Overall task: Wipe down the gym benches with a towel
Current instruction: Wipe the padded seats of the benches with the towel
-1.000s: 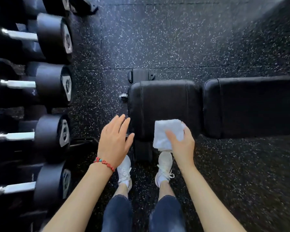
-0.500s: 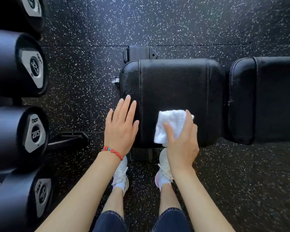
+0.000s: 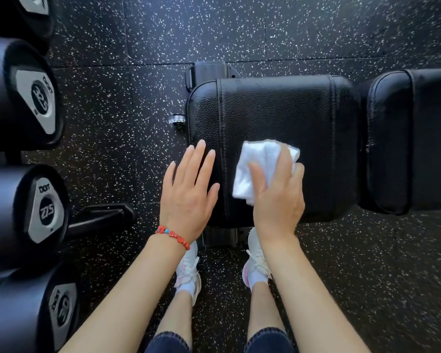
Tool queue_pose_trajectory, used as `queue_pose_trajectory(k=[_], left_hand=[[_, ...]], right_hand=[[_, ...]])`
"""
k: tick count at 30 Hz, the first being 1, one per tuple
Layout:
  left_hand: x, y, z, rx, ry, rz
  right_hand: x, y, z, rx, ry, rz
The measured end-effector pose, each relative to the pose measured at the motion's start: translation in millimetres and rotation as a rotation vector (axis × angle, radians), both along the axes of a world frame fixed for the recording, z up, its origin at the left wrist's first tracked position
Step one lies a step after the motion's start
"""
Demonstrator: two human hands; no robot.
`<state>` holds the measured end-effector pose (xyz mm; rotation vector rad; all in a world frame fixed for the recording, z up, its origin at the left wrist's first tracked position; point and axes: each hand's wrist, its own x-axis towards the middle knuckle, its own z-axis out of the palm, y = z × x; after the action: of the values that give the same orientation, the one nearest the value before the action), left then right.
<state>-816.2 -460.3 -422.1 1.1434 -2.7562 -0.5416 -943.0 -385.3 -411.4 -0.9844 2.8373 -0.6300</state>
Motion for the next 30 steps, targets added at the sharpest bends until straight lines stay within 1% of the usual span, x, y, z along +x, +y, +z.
queue_pose_trajectory(k=[2, 4, 7, 13, 16, 20, 21, 23, 25, 28, 30], left_hand=[[2.3, -2.2, -1.4, -0.008, 0.013, -0.016], [4.5, -4.9, -2.8, -0.009, 0.034, -0.031], [6.9, -8.2, -5.1, -0.009, 0.063, -0.051], [6.3, -9.0, -5.5, -0.041, 0.069, -0.054], [4.2, -8.2, -3.4, -0.059, 0.049, -0.041], [-5.8, -9.4, 1.7, -0.078, 0.03, -0.023], [-10.6, -11.3, 2.9, -0.084, 0.029, -0.021], [-21.4, -15.6, 2.9, -0.086, 0.027, -0.022], [-31.0, -18.1, 0.0, -0.08, 0.022, -0.022], [-36.9, -15.8, -5.5, -0.087, 0.003, 0.01], [-37.2, -13.9, -7.8, -0.092, 0.002, 0.015]], right_hand=[[18.5, 24.7, 0.3, 0.025, -0.009, 0.027], [23.3, 30.1, 0.5, 0.009, -0.013, 0.038], [9.4, 2.6, 1.5, -0.028, 0.005, 0.041], [-37.7, -102.6, -1.6, -0.149, 0.052, 0.041], [-42.8, -107.8, -1.0, -0.175, 0.056, 0.076], [-62.5, -93.1, 2.1, -0.098, 0.095, 0.148], [-75.1, -90.0, 5.8, -0.043, 0.067, 0.111], [-108.9, -78.9, 10.3, 0.064, -0.008, -0.036], [-135.9, -66.3, 16.3, 0.099, -0.042, -0.157], [-133.1, -75.3, 16.7, 0.093, -0.04, -0.165], [-110.5, -92.7, 10.7, 0.048, -0.047, -0.088]])
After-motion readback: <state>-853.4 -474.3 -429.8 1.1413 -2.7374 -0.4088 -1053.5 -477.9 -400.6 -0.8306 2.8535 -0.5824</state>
